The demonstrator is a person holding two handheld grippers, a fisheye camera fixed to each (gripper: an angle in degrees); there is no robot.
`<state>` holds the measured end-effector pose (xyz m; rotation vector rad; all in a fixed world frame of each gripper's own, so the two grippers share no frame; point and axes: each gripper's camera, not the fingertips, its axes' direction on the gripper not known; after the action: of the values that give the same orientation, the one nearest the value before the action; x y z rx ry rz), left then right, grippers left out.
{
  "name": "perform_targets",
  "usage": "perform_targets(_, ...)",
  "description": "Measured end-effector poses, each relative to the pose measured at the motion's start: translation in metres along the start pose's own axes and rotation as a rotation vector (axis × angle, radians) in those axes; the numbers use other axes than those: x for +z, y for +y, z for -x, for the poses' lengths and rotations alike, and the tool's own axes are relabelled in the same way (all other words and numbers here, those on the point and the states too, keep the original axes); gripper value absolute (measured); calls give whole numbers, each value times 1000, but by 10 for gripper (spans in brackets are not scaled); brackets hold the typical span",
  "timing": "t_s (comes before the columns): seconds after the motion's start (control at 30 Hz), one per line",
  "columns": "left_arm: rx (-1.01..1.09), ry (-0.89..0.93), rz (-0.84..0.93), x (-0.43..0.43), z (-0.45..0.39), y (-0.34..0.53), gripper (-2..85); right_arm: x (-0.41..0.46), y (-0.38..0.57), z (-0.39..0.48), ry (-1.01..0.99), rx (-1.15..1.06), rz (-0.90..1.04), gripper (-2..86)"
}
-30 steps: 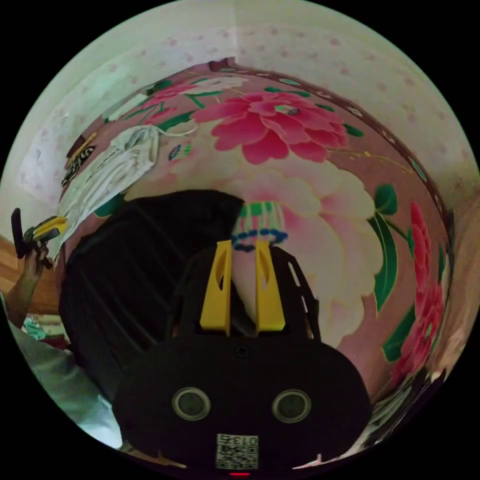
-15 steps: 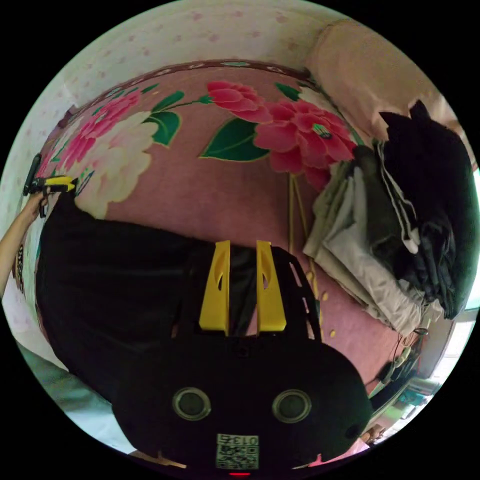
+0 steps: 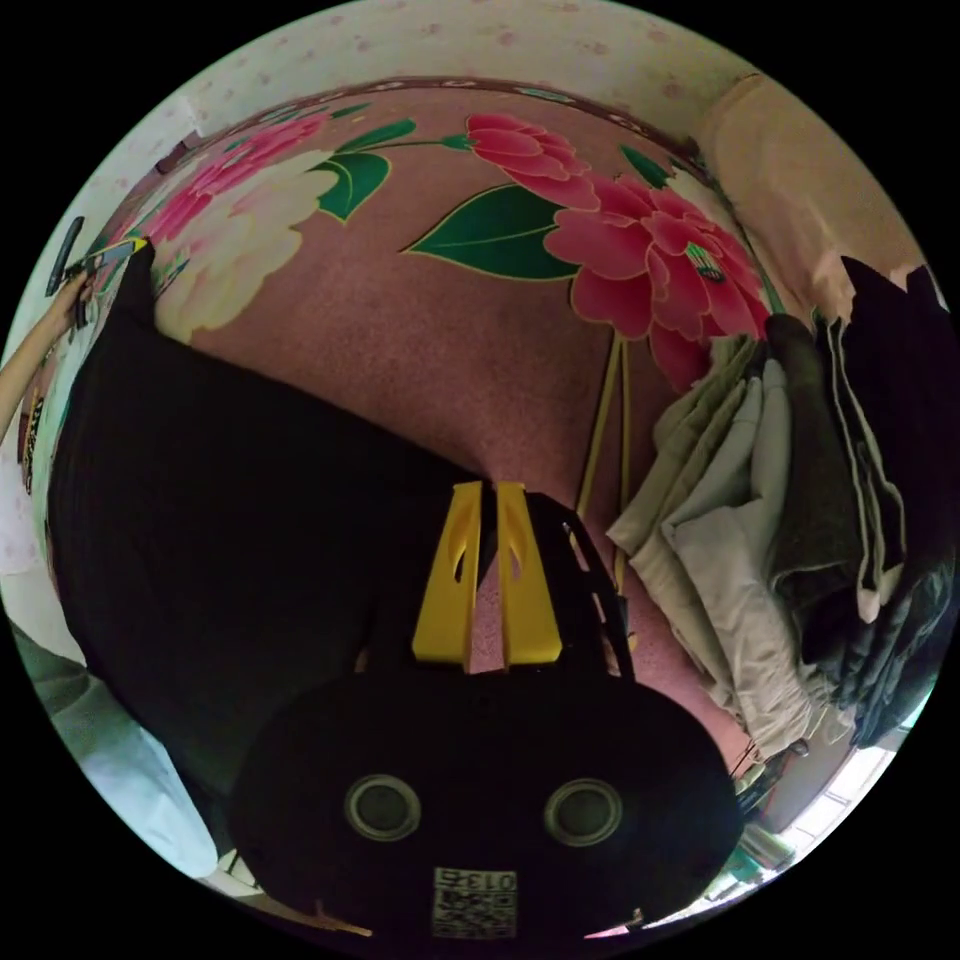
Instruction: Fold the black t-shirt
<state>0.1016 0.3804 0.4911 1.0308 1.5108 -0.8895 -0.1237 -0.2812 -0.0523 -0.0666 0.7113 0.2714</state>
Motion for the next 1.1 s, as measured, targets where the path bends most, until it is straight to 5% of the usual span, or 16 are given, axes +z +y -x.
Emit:
perform_targets(0.2,-214,98,-41,-4,42,17,130,-34,45,-25,4,101,-73,77)
perform_targets(0.43,19,-261,-64,-72,-8,94,144,-106,154,33,95,45,-241,79)
perform_targets(0.6,-148,-85,-67,-114,-1,186,117,-118,245,88,7,72,-179,62)
perform_targets(0.8,-7,-40,117,-133,-102,325,108,-134,362,158,-131,60,-69,12)
perform_targets(1.03,138,-114,367,-78,-184,440,83,-138,468,197,-67,22,33,1)
perform_targets(1.1,133,-107,261,-81,-180,453,72,-124,487,199,-34,-11,110,1)
